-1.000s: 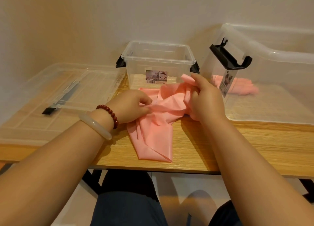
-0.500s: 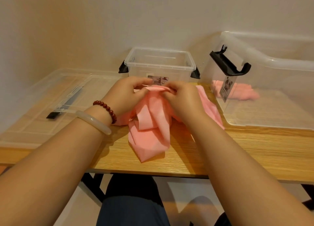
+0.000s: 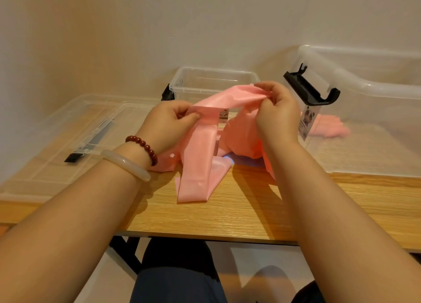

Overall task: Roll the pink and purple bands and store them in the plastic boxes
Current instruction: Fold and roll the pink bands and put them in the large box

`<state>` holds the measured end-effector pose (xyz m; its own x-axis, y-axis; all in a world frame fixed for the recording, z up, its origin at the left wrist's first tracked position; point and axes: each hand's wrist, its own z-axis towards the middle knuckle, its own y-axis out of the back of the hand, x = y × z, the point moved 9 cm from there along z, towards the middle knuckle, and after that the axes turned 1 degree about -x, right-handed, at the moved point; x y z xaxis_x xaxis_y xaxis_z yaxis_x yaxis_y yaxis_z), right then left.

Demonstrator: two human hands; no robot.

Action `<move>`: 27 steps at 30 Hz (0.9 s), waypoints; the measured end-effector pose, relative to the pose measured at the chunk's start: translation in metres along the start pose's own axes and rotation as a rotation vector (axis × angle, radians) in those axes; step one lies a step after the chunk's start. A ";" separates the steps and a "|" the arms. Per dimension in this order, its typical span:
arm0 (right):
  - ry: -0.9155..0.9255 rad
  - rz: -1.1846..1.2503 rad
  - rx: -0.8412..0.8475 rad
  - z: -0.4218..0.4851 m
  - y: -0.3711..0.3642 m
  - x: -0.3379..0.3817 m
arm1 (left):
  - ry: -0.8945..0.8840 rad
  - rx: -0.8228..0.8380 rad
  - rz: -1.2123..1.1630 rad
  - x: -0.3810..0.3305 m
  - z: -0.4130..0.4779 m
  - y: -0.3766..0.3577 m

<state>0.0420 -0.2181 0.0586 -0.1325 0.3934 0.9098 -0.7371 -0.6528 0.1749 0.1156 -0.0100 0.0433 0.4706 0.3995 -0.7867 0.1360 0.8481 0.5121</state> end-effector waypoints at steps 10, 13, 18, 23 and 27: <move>0.354 -0.297 0.420 -0.030 -0.046 0.028 | -0.082 0.083 0.035 -0.014 0.000 -0.011; 0.220 -0.259 0.605 -0.036 -0.066 0.014 | -0.113 0.124 0.004 -0.017 -0.003 -0.015; 0.171 -0.258 0.401 -0.021 -0.053 0.009 | 0.035 0.268 -0.015 0.001 -0.011 -0.025; 0.130 -0.087 0.231 -0.012 -0.038 0.011 | 0.037 0.214 0.135 0.009 -0.013 -0.019; 0.178 -0.099 0.169 -0.011 -0.033 0.018 | -0.028 0.053 0.089 -0.005 0.001 -0.003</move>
<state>0.0572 -0.1822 0.0654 -0.1911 0.5588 0.8070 -0.6334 -0.6983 0.3335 0.1137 -0.0151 0.0461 0.5066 0.4620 -0.7279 0.1380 0.7900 0.5974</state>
